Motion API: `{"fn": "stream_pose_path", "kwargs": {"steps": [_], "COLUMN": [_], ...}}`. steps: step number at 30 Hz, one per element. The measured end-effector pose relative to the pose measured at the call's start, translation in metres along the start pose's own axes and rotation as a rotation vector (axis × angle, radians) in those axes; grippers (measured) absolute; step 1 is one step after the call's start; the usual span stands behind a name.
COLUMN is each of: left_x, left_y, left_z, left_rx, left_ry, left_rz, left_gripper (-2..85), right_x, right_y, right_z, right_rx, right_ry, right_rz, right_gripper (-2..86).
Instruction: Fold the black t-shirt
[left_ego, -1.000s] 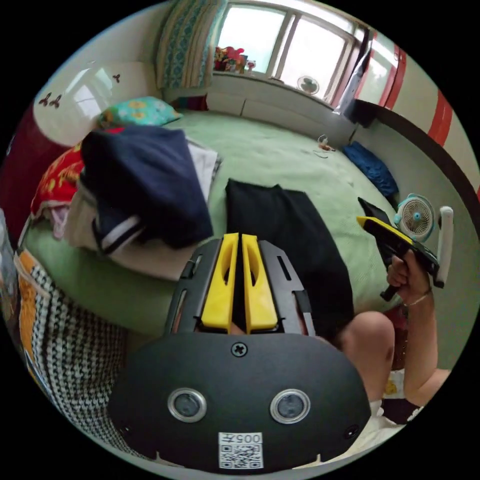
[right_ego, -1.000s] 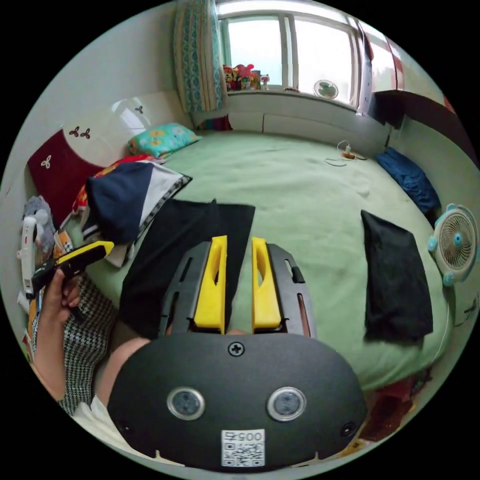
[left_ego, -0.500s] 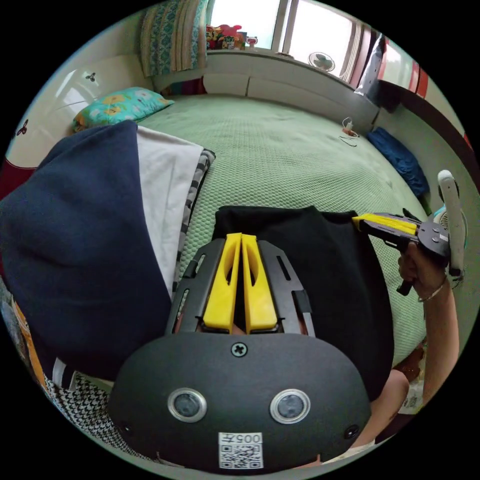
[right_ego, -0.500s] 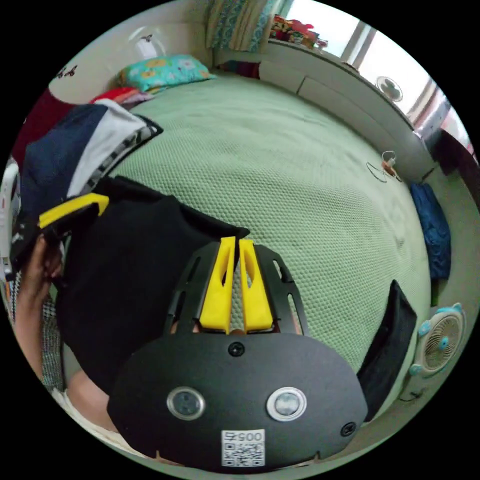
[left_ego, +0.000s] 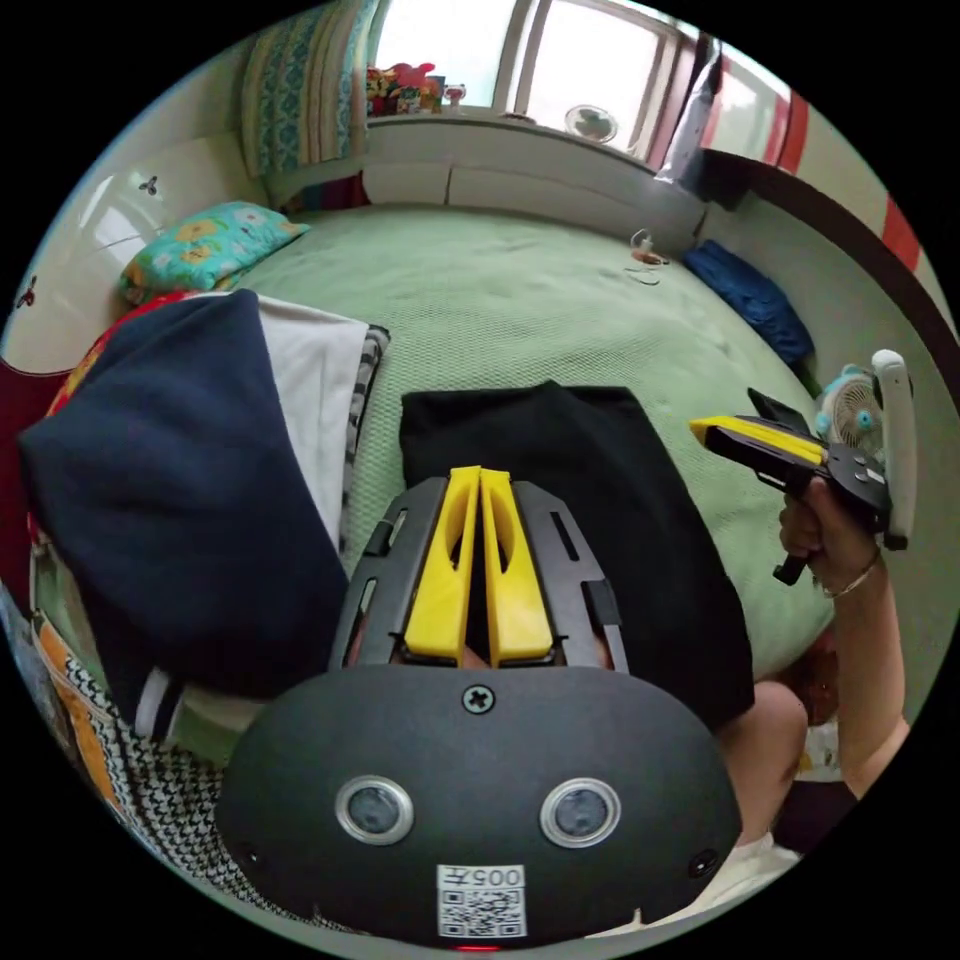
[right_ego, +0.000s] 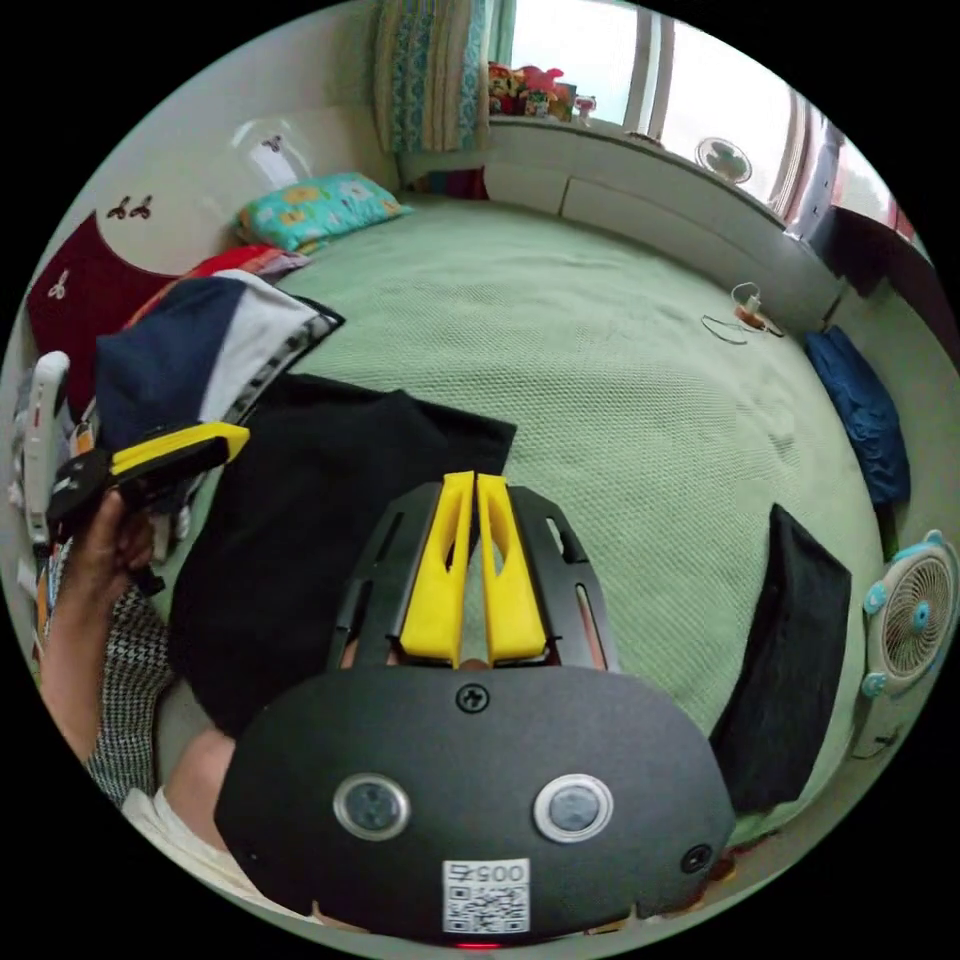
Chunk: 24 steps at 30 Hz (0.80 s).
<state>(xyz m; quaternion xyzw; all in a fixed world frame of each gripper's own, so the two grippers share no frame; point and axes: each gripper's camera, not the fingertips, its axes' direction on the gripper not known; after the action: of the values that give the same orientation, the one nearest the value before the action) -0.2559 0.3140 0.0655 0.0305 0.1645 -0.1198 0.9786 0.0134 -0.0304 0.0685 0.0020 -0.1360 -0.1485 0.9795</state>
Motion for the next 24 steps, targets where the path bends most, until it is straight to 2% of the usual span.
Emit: {"fn": "stream_pose_path", "kwargs": {"steps": [6, 10, 16, 20, 24], "left_x": [0.013, -0.004, -0.016, -0.018, -0.019], "left_y": [0.079, 0.123, 0.147, 0.142, 0.139], "left_z": [-0.036, -0.037, -0.013, -0.005, -0.018], "left_rx": [-0.015, -0.077, -0.145, -0.188, -0.225], "left_ry": [0.012, 0.006, 0.022, 0.054, 0.051], "left_rz": [-0.048, -0.139, -0.176, -0.125, -0.057], "left_gripper": [0.3, 2.8, 8.3, 7.6, 5.0], "right_x": [-0.025, -0.046, -0.049, -0.044, -0.036], "right_y": [0.083, 0.119, 0.138, 0.133, 0.133], "right_z": [-0.057, -0.062, -0.031, -0.001, -0.019], "right_rx": [0.015, -0.042, -0.174, -0.247, -0.214], "right_ry": [-0.085, -0.037, 0.033, 0.024, -0.031], "right_rz": [0.106, 0.150, 0.210, 0.182, 0.149], "right_gripper": [4.7, 7.8, 8.1, 6.0, 1.5]}}
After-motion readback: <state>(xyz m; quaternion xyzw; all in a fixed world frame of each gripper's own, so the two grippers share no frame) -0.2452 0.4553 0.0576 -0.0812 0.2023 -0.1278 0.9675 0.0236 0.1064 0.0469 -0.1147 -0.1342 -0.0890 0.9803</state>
